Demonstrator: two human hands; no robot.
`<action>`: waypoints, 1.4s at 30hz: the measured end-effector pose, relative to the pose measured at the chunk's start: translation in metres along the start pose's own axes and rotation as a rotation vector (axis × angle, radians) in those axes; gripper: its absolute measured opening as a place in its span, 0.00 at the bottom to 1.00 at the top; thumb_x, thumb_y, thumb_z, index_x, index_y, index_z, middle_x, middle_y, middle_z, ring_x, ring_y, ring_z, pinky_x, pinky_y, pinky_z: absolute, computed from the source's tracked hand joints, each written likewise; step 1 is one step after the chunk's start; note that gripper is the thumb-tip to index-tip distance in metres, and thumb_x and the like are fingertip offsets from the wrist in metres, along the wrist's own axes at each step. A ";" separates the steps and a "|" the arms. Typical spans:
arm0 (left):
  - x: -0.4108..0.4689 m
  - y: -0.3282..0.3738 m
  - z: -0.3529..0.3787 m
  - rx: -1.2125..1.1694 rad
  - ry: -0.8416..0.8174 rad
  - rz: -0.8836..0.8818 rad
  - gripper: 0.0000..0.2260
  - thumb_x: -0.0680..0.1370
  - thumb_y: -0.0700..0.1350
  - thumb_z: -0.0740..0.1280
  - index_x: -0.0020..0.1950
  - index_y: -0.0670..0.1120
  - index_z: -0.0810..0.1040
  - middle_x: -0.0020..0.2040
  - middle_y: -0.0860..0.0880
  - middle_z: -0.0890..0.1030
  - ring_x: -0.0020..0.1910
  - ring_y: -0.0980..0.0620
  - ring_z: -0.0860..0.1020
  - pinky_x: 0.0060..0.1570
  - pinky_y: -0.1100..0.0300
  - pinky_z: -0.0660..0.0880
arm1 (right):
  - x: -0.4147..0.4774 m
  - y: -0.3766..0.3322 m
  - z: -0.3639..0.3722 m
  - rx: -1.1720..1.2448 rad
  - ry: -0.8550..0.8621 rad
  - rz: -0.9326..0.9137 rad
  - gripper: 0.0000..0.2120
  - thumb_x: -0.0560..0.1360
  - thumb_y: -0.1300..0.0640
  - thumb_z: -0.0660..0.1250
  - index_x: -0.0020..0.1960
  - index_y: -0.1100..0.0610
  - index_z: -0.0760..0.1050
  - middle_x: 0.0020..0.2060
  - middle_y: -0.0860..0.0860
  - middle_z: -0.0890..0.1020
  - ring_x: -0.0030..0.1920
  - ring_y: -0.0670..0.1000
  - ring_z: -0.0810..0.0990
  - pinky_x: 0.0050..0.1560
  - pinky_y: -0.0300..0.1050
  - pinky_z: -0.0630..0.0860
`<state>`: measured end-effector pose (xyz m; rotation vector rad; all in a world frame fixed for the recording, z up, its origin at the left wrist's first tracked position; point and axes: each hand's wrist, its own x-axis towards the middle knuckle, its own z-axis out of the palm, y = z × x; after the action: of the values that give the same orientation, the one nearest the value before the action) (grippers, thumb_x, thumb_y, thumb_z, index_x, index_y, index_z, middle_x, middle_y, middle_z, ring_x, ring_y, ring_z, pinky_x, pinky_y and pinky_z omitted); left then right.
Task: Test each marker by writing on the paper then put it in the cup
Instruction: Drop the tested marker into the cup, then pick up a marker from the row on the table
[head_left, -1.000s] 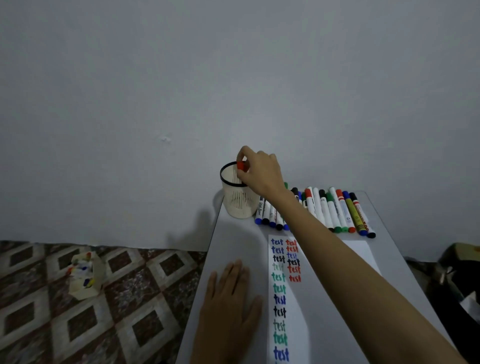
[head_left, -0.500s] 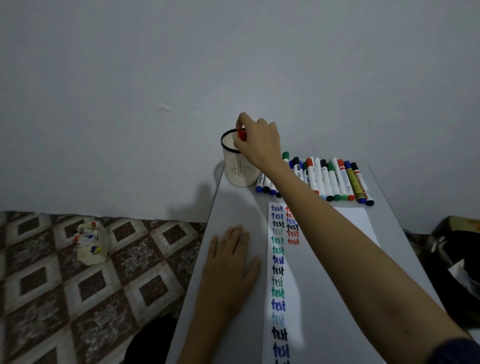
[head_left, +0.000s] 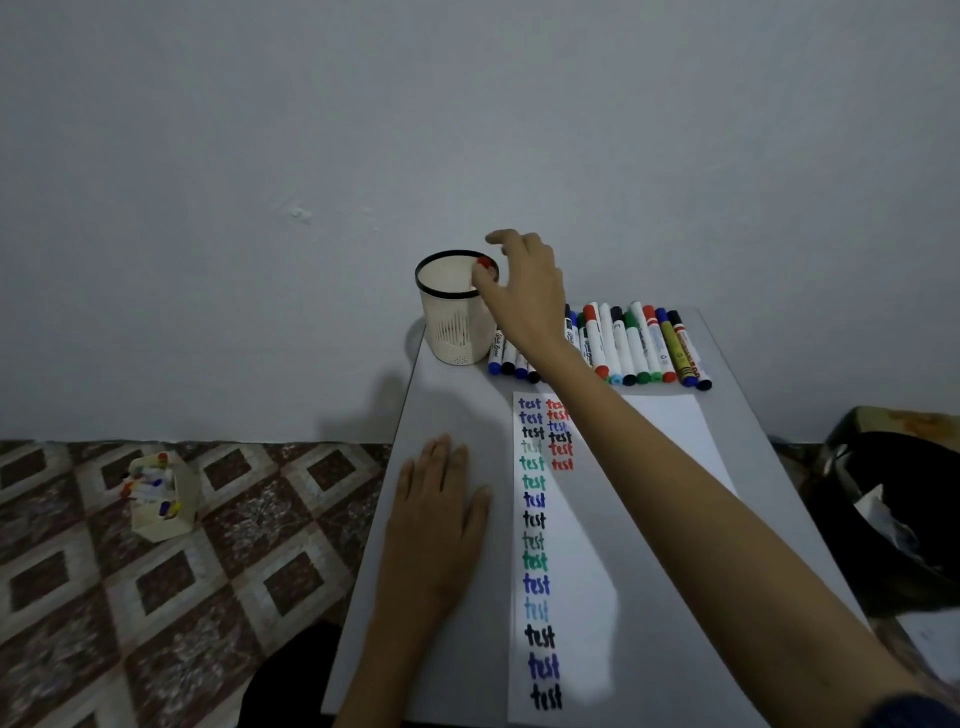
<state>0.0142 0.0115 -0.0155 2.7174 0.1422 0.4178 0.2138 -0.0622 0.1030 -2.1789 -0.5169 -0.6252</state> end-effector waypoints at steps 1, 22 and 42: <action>0.000 -0.001 0.000 -0.006 -0.003 -0.001 0.32 0.76 0.62 0.41 0.75 0.47 0.55 0.76 0.49 0.55 0.75 0.55 0.50 0.72 0.60 0.40 | -0.013 0.005 -0.011 0.097 0.016 0.049 0.17 0.77 0.51 0.64 0.64 0.54 0.72 0.57 0.54 0.76 0.57 0.52 0.73 0.54 0.47 0.70; -0.004 0.003 -0.011 0.051 -0.118 0.146 0.35 0.72 0.70 0.36 0.73 0.57 0.58 0.76 0.47 0.56 0.75 0.51 0.50 0.72 0.53 0.41 | -0.240 0.094 -0.174 -0.157 -0.253 0.334 0.31 0.75 0.38 0.53 0.75 0.49 0.62 0.72 0.50 0.69 0.74 0.51 0.64 0.76 0.57 0.52; -0.005 0.002 -0.007 0.099 -0.090 0.145 0.32 0.74 0.64 0.40 0.73 0.53 0.61 0.75 0.47 0.60 0.74 0.49 0.54 0.73 0.50 0.48 | -0.221 0.100 -0.177 -0.173 -0.162 0.330 0.21 0.78 0.45 0.61 0.68 0.51 0.70 0.58 0.51 0.80 0.59 0.51 0.77 0.68 0.56 0.63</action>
<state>0.0070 0.0110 -0.0098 2.8488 -0.0612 0.3359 0.0467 -0.2950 0.0146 -2.4210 -0.1809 -0.3251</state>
